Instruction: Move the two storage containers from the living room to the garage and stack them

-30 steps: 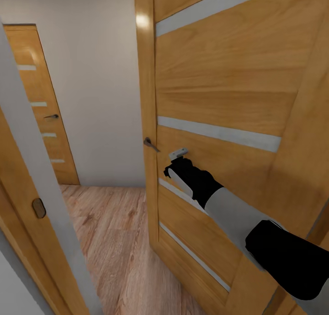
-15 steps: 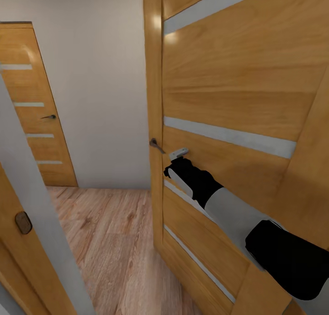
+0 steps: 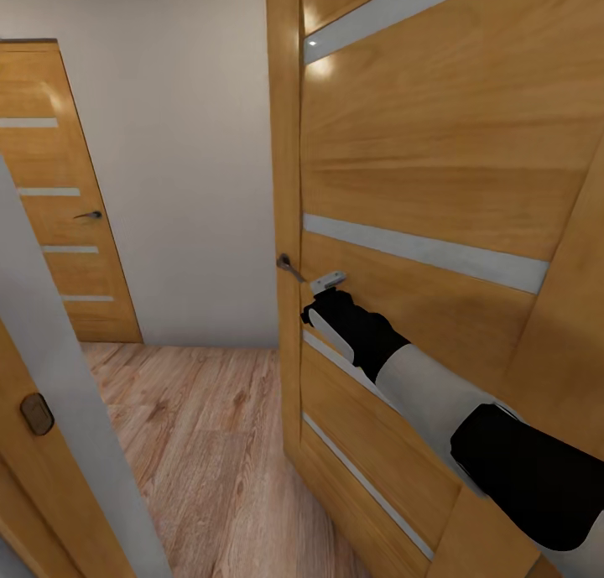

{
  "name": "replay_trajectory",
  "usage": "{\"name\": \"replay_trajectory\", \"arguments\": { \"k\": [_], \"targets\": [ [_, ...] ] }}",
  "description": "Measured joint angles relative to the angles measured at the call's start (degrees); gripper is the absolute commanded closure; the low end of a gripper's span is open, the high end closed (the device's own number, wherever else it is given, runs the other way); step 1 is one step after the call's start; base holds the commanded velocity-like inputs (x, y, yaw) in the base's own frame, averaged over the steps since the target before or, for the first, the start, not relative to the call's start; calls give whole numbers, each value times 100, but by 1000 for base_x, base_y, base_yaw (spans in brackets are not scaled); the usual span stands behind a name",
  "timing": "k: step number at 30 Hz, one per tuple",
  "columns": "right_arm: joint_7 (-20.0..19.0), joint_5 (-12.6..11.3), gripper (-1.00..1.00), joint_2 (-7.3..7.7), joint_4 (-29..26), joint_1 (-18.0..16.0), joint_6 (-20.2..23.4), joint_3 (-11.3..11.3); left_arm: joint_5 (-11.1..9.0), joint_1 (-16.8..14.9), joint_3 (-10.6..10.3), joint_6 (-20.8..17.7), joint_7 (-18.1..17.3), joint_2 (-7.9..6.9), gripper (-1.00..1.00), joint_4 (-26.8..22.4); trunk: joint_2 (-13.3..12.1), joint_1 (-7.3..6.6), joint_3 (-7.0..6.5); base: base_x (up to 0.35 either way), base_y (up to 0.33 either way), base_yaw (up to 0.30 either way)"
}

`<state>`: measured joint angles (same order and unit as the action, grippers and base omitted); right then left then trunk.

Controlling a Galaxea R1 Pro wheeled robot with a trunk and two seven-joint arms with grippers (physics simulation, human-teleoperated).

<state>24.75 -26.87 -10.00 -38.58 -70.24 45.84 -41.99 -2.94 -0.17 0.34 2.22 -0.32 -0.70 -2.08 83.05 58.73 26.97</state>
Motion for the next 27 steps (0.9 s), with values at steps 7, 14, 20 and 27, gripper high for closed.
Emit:
{"name": "replay_trajectory", "arguments": {
  "k": [7,14,20,27],
  "targets": [
    [-2,2,-100,0,1,0,0,0,0,0,0,0,0,0,-100,-1,0,0,0,0,0,0],
    [-3,2,-100,0,5,-1,-3,-2,0,0,0,0,0,0,-100,-2,0,0,0,0,0,0],
    [-3,3,-100,0,6,-1,-4,-3,0,0,0,0,0,0,-100,-1,0,0,-1,0,0,0],
    [-3,4,-100,0,6,-1,-1,-3,0,1,-1,0,0,0,-100,0,0,0,-1,0,0,0]
  ]
}}
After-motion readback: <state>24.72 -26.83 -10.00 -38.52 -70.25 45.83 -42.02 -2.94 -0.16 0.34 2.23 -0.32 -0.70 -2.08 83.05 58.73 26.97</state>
